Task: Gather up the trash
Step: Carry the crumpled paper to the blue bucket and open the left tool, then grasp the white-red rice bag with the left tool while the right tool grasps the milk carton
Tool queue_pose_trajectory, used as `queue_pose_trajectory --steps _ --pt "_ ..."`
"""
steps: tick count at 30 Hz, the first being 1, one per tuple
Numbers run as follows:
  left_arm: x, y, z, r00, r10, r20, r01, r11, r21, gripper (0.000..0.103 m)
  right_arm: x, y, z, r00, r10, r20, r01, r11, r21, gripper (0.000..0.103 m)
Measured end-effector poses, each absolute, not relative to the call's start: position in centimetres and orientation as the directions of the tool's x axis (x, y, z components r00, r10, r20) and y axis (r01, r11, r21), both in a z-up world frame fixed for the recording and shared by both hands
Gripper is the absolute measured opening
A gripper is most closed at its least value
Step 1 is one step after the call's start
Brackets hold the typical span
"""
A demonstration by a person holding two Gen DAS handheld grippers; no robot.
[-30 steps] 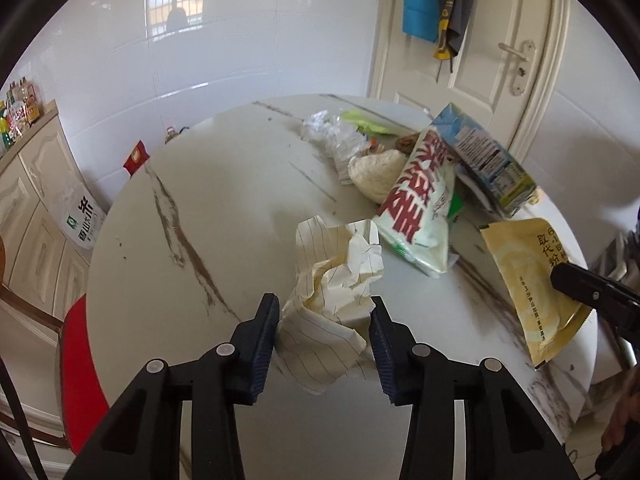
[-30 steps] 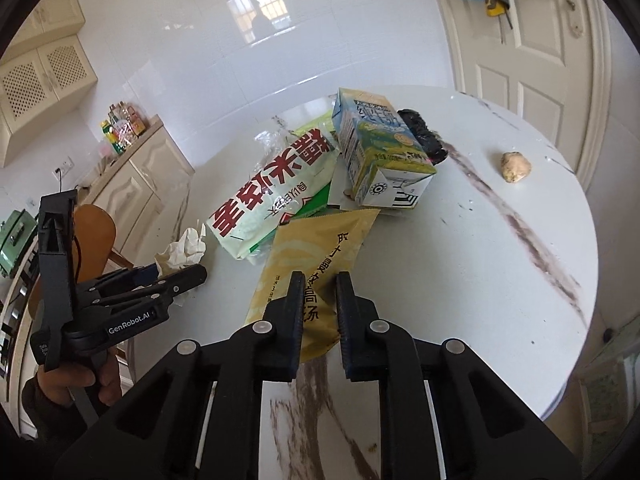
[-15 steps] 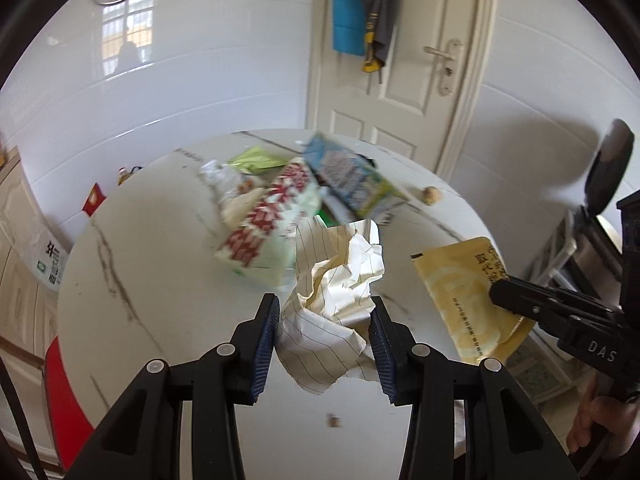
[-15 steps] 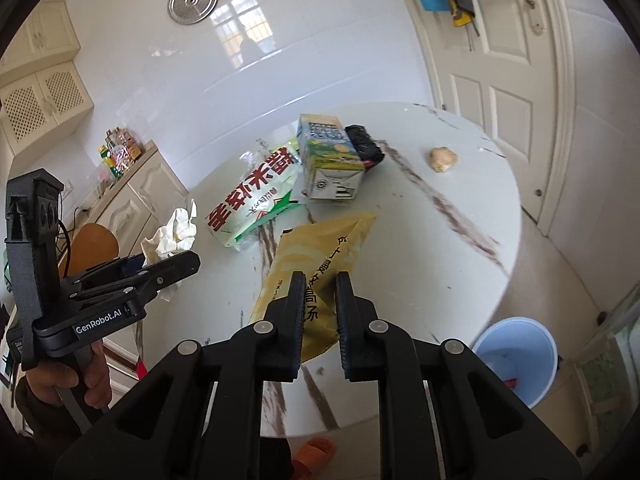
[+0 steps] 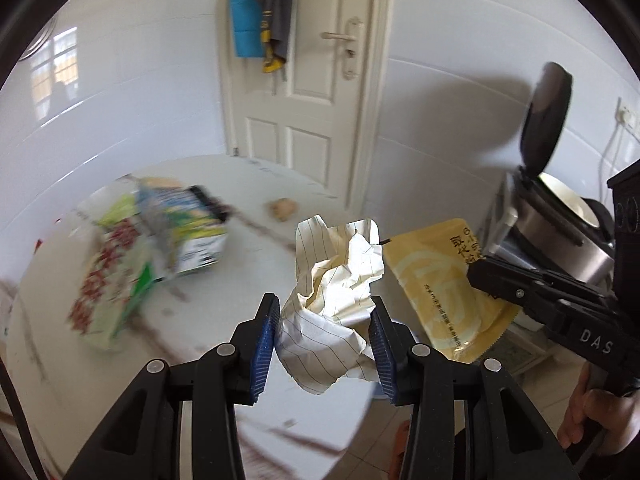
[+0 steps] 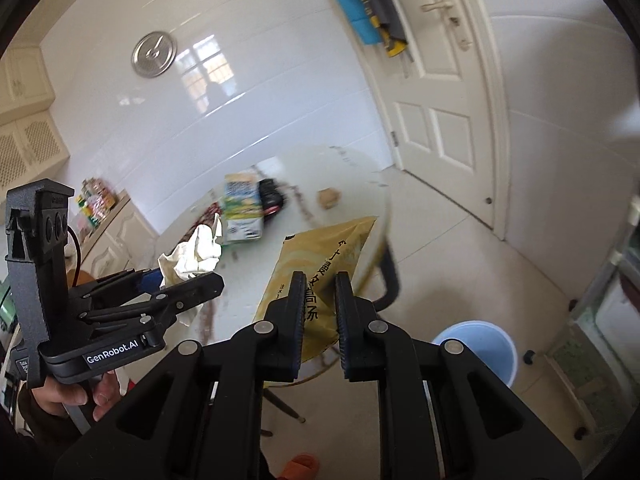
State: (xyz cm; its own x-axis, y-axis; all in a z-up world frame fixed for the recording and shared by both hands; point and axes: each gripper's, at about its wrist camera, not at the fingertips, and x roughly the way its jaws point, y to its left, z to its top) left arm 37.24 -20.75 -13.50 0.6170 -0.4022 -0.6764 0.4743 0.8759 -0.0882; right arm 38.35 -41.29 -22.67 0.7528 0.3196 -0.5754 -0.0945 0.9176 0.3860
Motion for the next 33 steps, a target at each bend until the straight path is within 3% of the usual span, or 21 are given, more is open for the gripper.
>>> queue_pose_trajectory --steps 14,18,22,27,30,32,33 --pt "45.0 -35.4 -16.9 0.513 -0.409 -0.755 0.604 0.797 -0.021 0.041 40.8 -52.8 -27.7 0.769 0.219 -0.600 0.075 0.902 0.425 0.012" --pt "47.1 -38.3 -18.8 0.481 -0.380 -0.790 0.616 0.788 -0.003 0.041 42.0 -54.8 -30.3 0.743 0.208 -0.637 0.124 0.891 0.436 0.022" --pt "48.6 -40.8 -21.0 0.451 -0.363 -0.815 0.624 0.781 -0.002 0.041 41.5 -56.1 -31.7 0.730 0.183 -0.658 0.168 0.886 0.433 0.043" --pt "50.1 -42.9 -23.3 0.429 -0.336 -0.838 0.622 0.783 0.004 0.043 40.5 -58.0 -32.4 0.728 0.156 -0.668 0.206 0.879 0.430 0.046" --pt "50.6 -43.9 -24.0 0.424 -0.313 -0.850 0.616 0.787 0.018 0.056 39.8 -58.9 -32.3 0.729 0.135 -0.671 0.228 0.876 0.424 0.047" --pt "50.6 -44.4 -24.0 0.447 -0.305 -0.841 0.613 0.789 0.040 0.077 39.5 -59.3 -32.1 0.731 0.123 -0.671 0.237 0.877 0.418 0.049" --pt "50.5 -44.7 -23.9 0.458 -0.305 -0.835 0.611 0.790 0.046 0.079 39.3 -59.4 -31.9 0.733 0.120 -0.669 0.238 0.877 0.419 0.049"
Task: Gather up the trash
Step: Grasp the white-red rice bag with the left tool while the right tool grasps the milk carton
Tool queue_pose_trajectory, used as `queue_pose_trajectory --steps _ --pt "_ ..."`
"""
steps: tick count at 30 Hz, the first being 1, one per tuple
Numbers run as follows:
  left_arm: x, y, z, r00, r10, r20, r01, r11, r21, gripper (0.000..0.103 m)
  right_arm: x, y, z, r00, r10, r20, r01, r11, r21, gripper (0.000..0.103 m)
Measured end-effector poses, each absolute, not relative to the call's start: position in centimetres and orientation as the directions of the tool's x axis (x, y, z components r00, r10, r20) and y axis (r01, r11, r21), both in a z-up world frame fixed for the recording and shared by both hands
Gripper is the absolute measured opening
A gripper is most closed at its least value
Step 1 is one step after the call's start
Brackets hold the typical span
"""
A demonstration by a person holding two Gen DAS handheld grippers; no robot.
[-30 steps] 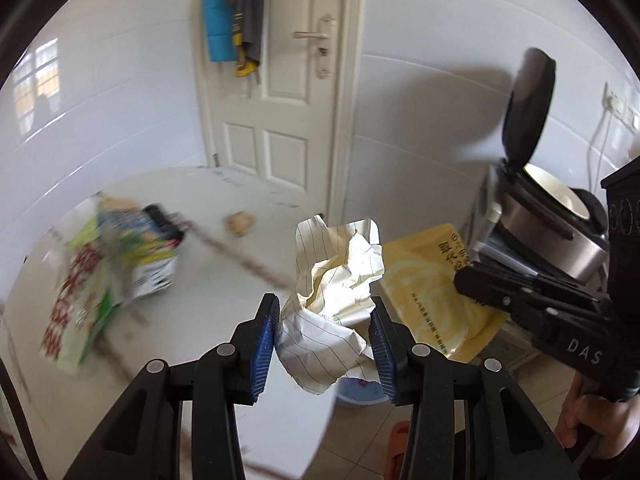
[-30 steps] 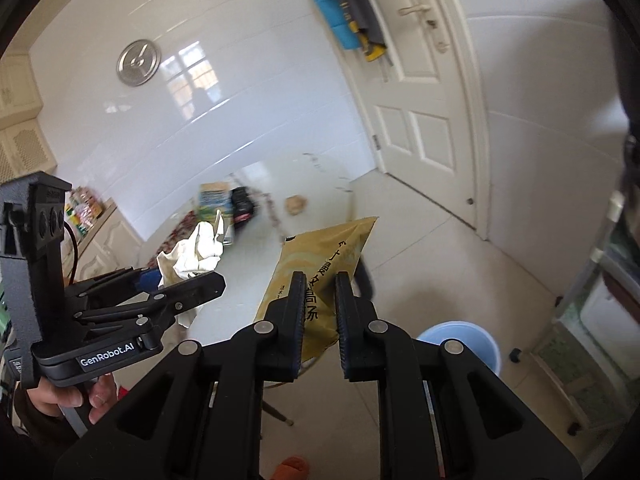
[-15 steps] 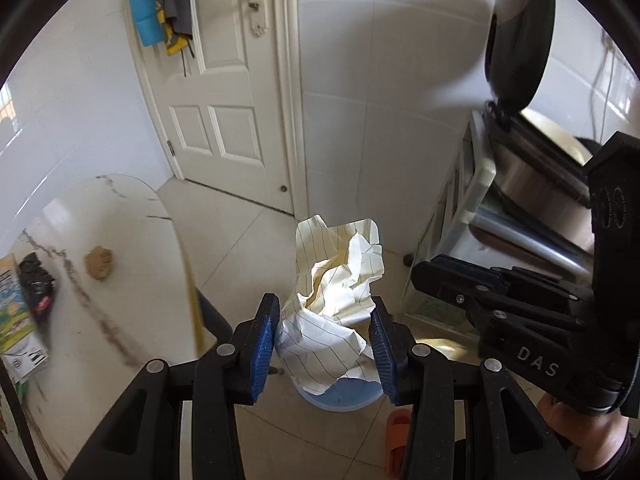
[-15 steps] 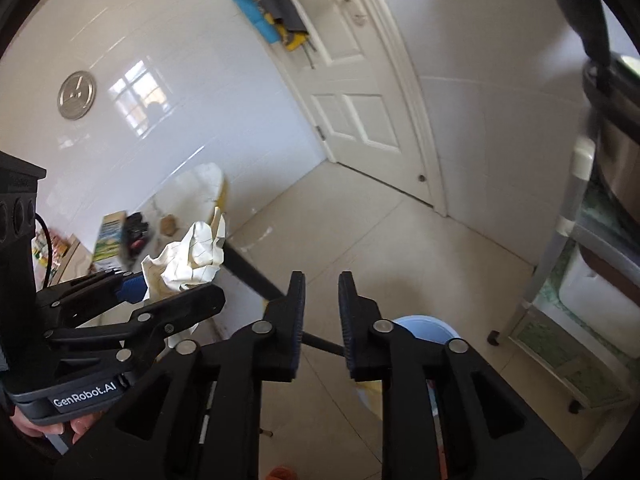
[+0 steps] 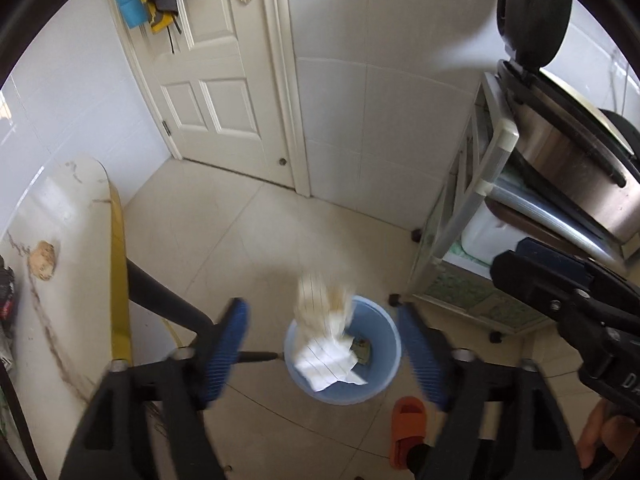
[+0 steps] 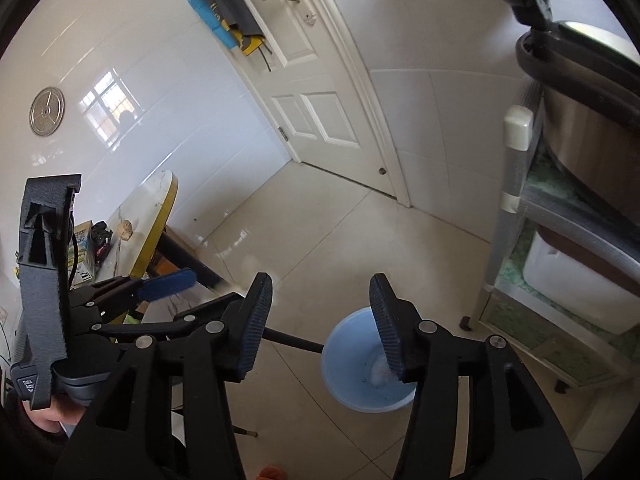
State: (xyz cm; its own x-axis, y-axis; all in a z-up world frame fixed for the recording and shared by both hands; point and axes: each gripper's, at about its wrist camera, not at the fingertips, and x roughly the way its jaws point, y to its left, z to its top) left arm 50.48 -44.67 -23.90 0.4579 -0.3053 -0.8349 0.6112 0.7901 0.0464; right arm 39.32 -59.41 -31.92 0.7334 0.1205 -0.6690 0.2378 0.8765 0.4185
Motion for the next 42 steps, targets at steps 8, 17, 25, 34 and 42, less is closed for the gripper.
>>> queue_pose_trajectory --steps 8,17,25,34,42 --pt "48.7 -43.0 -21.5 0.494 -0.329 -0.805 0.590 0.806 0.033 0.080 38.0 -58.4 -30.3 0.742 0.104 -0.662 0.234 0.886 0.401 0.051" --pt "42.6 -34.1 -14.2 0.634 -0.387 -0.669 0.530 0.848 0.012 0.094 35.7 -53.7 -24.0 0.800 0.079 -0.595 0.163 0.925 0.342 0.074" --pt "37.8 -22.8 -11.1 0.752 -0.310 -0.582 0.402 0.915 0.031 0.102 35.9 -45.4 -18.8 0.838 0.130 -0.530 0.027 0.960 0.278 0.084" --pt "37.8 -11.0 -12.2 0.781 -0.160 -0.604 0.215 0.976 0.020 0.102 40.9 -35.4 -18.1 0.796 0.245 -0.554 -0.124 0.961 0.247 0.084" --pt "43.6 -5.2 -16.0 0.683 -0.118 -0.721 0.113 0.992 -0.055 0.100 46.8 -30.1 -21.5 0.708 0.311 -0.634 -0.178 0.947 0.267 0.084"
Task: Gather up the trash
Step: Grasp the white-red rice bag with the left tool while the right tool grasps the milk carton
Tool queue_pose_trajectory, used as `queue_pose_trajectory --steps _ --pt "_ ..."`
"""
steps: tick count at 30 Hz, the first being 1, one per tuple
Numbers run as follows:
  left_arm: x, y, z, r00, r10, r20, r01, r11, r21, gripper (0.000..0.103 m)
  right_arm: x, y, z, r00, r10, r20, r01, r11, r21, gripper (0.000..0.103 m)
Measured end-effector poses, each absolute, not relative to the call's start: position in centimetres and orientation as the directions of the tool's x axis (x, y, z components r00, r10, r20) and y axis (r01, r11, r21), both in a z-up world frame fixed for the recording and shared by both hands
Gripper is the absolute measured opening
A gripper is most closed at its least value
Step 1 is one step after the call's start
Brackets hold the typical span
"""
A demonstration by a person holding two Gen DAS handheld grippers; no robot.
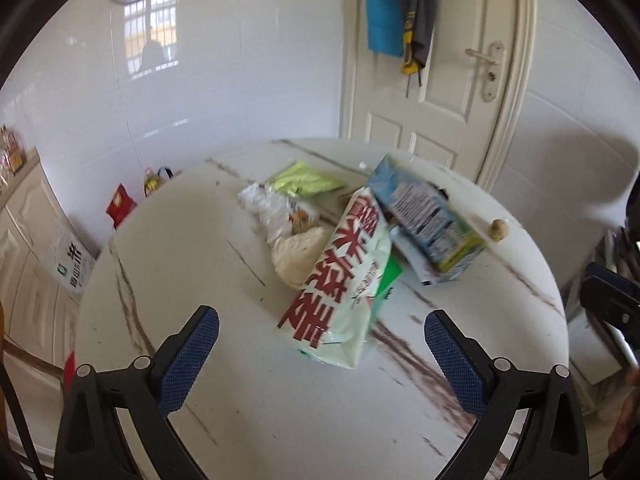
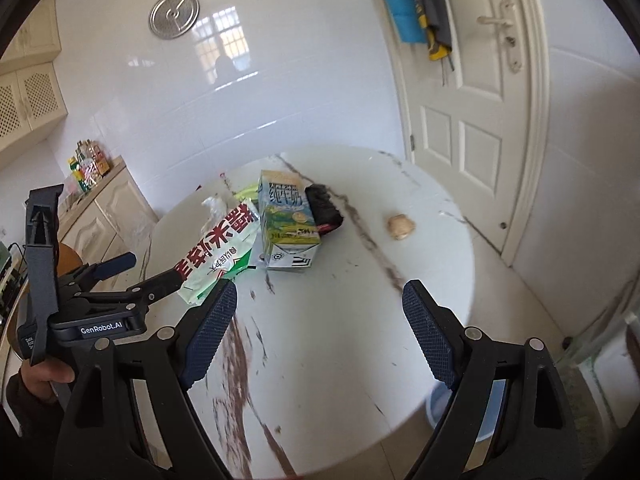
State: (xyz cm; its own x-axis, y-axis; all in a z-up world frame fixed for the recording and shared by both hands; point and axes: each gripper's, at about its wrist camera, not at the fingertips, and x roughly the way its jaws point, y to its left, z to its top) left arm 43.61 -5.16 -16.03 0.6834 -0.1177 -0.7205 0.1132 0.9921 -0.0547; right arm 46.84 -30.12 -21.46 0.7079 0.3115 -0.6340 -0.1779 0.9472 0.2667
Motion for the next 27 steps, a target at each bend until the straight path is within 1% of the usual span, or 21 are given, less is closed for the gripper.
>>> queue_pose_trajectory --steps 3,5,6,7,8,9,11,14,18,20,21,22,23,24,25,27 --pt "45.6 -5.8 -17.4 0.647 -0.149 -0.748 0.135 0.988 -0.080 0.097 49.0 -28.7 -22.6 0.678 0.332 -0.655 -0.187 0.941 0.283 0.084" --pt "47.2 -6.0 -17.8 0.627 -0.169 -0.761 0.153 0.984 -0.093 0.084 50.4 -28.1 -23.4 0.662 0.346 -0.665 -0.194 0.936 0.294 0.084" --pt "47.9 -6.2 -18.0 0.620 -0.178 -0.764 0.161 0.982 -0.098 0.080 51.1 -27.8 -23.7 0.656 0.353 -0.667 -0.197 0.933 0.300 0.084" --pt "48.5 -6.1 -18.2 0.614 -0.184 -0.767 0.168 0.981 -0.101 0.067 51.6 -27.8 -23.9 0.648 0.360 -0.672 -0.200 0.931 0.306 0.084" --pt "49.2 -6.0 -18.4 0.604 -0.188 -0.775 0.174 0.979 -0.103 0.051 52.3 -27.6 -24.1 0.641 0.368 -0.673 -0.203 0.928 0.314 0.084" --pt "50.3 -5.7 -18.6 0.596 -0.197 -0.778 0.179 0.978 -0.111 0.046 52.8 -27.5 -24.2 0.636 0.375 -0.674 -0.206 0.925 0.320 0.084" --pt "50.4 -5.4 -18.3 0.604 -0.236 -0.761 0.193 0.970 -0.147 0.029 54.1 -27.2 -24.6 0.625 0.385 -0.680 -0.209 0.921 0.329 0.084" --pt "50.0 -4.4 -18.0 0.615 -0.260 -0.745 0.208 0.964 -0.165 0.021 55.9 -26.7 -25.3 0.603 0.407 -0.686 -0.221 0.912 0.347 0.084" --pt "48.8 -3.3 -17.9 0.630 -0.266 -0.730 0.209 0.963 -0.170 0.018 57.8 -26.0 -26.2 0.582 0.418 -0.698 -0.227 0.907 0.354 0.084" --pt "48.4 -2.8 -17.6 0.638 -0.270 -0.722 0.203 0.962 -0.180 0.017 58.3 -25.5 -26.6 0.571 0.427 -0.701 -0.243 0.904 0.353 0.081" --pt "48.1 -2.6 -17.5 0.639 -0.272 -0.720 0.200 0.962 -0.186 0.016 58.5 -25.3 -26.6 0.568 0.429 -0.702 -0.249 0.903 0.351 0.079" --pt "48.0 -2.4 -17.4 0.641 -0.274 -0.717 0.198 0.961 -0.191 0.016 58.8 -25.0 -26.8 0.562 0.432 -0.705 -0.257 0.902 0.348 0.067" --pt "47.7 -2.2 -17.2 0.643 -0.276 -0.715 0.195 0.961 -0.196 0.016 59.0 -24.8 -27.0 0.555 0.435 -0.710 -0.261 0.901 0.347 0.053" --pt "47.0 -2.1 -16.7 0.645 -0.278 -0.712 0.195 0.960 -0.199 0.016 59.1 -24.7 -27.1 0.546 0.442 -0.712 -0.268 0.897 0.352 0.051" --pt "46.7 -2.0 -16.5 0.648 -0.280 -0.709 0.195 0.960 -0.201 0.015 59.0 -24.5 -27.1 0.545 0.447 -0.709 -0.275 0.895 0.352 0.046" --pt "46.0 -1.8 -16.0 0.654 -0.289 -0.699 0.198 0.957 -0.210 0.014 57.9 -24.5 -26.7 0.569 0.449 -0.689 -0.286 0.894 0.346 0.046"
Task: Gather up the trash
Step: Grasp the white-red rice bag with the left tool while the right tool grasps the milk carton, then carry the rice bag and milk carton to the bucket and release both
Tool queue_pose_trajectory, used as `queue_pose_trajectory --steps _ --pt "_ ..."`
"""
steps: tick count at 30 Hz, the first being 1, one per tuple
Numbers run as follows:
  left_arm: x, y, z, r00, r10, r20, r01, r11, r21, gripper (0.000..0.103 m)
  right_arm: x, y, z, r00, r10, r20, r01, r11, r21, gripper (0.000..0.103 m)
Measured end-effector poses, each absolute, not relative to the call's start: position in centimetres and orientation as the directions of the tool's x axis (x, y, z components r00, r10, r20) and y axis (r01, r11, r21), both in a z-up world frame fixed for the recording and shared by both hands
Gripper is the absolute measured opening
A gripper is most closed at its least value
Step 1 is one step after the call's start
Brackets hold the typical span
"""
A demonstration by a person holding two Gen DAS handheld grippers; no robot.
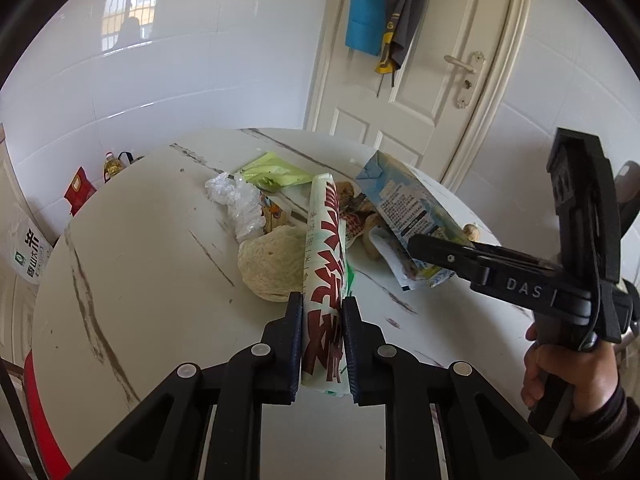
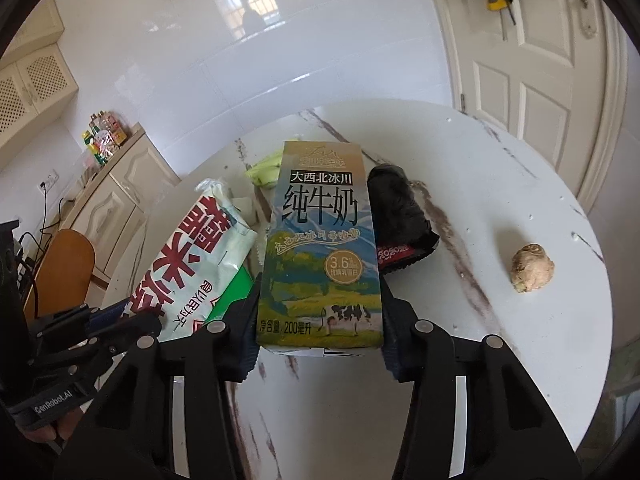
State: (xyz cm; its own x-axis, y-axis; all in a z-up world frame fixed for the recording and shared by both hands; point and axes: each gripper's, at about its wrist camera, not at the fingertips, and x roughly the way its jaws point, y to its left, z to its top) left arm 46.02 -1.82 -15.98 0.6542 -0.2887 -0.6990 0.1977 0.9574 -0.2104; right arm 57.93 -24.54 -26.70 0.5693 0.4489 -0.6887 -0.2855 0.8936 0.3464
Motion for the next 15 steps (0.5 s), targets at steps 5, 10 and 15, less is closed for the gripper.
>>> queue_pose_trajectory --steps 5,10,15 --pt "44.5 -1.9 -14.9 0.667 -0.303 -0.680 0.208 0.953 -0.221 0.012 54.5 -25.7 -24.5 0.614 0.481 -0.625 -0.308 0.876 0.371 0.046" --pt "42.6 -2.7 -15.0 0.652 -0.321 -0.687 0.232 0.947 -0.222 0.012 50.7 -27.4 -22.6 0.642 0.489 -0.591 -0.309 0.870 0.384 0.046" --pt "41.8 -4.0 -16.4 0.621 -0.286 -0.730 0.222 0.957 -0.185 0.017 47.0 -29.1 -22.1 0.649 0.487 -0.585 -0.302 0.870 0.389 0.046"
